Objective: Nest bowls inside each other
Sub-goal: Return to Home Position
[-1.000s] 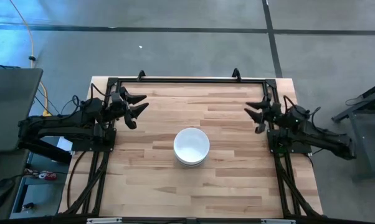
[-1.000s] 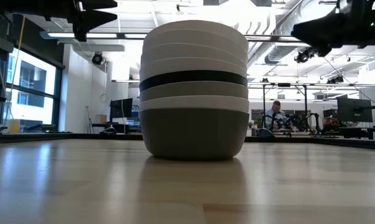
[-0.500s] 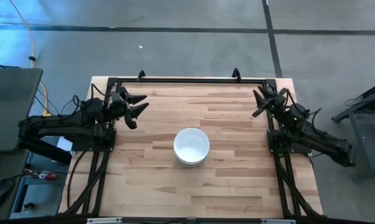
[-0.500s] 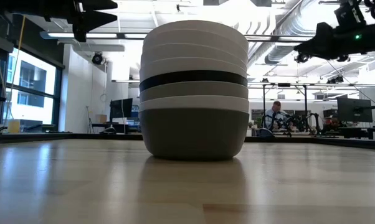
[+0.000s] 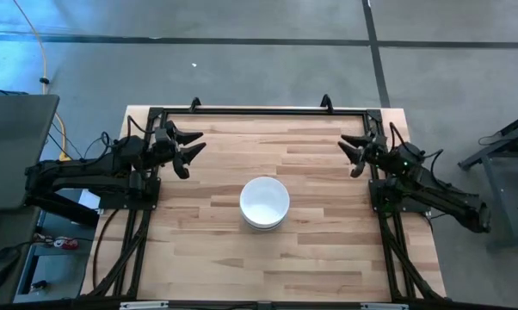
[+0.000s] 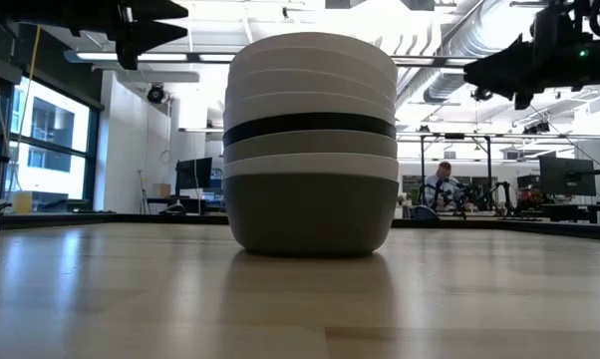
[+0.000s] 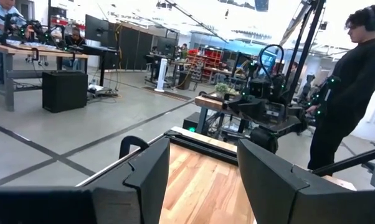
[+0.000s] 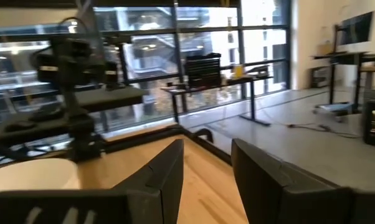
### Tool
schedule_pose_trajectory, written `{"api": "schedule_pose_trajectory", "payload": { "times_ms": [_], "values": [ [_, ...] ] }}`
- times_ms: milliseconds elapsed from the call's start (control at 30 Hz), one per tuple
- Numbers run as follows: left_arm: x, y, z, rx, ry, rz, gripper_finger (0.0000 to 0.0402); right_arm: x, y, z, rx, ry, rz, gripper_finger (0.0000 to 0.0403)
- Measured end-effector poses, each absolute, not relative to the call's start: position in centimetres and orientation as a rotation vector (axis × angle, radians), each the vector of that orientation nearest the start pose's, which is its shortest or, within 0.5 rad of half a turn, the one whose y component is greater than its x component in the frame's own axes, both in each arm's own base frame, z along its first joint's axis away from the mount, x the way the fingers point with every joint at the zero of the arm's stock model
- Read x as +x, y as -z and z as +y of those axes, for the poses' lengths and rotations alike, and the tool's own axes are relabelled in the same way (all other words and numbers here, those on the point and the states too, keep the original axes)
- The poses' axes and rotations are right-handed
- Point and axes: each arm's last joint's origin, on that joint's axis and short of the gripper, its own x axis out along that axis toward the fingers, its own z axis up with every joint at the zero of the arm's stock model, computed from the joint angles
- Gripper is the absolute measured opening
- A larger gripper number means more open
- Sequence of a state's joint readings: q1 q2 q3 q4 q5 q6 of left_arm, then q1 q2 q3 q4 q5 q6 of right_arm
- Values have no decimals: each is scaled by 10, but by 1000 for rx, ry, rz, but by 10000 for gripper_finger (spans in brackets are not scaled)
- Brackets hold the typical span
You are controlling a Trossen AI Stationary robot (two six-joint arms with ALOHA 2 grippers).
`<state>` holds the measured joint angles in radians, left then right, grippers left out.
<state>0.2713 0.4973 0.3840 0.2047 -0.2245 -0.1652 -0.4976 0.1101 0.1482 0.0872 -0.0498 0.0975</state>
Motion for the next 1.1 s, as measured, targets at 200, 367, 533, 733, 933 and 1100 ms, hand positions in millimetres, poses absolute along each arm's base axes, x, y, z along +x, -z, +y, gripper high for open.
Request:
{"api": "schedule_pose_trajectory", "payload": {
  "times_ms": [200,367,533,733,933,1100],
  "values": [
    [127,-270,42,-168,-497,-138,177,89,-213,-37,68,391,-128,125],
    [127,-270,42,-176,-502,-141,177,91,-210,-32,76,372,-99,125],
    [127,-270,43,-183,-508,-144,177,93,-210,-27,85,317,-101,125],
    [127,-270,43,-185,-512,-145,177,94,-210,-20,97,284,-100,125],
    [127,-270,43,-185,-518,-145,177,95,-209,-13,111,245,-90,125],
    [127,-270,43,-184,-524,-145,177,96,-206,-10,101,270,-52,125]
  ]
}}
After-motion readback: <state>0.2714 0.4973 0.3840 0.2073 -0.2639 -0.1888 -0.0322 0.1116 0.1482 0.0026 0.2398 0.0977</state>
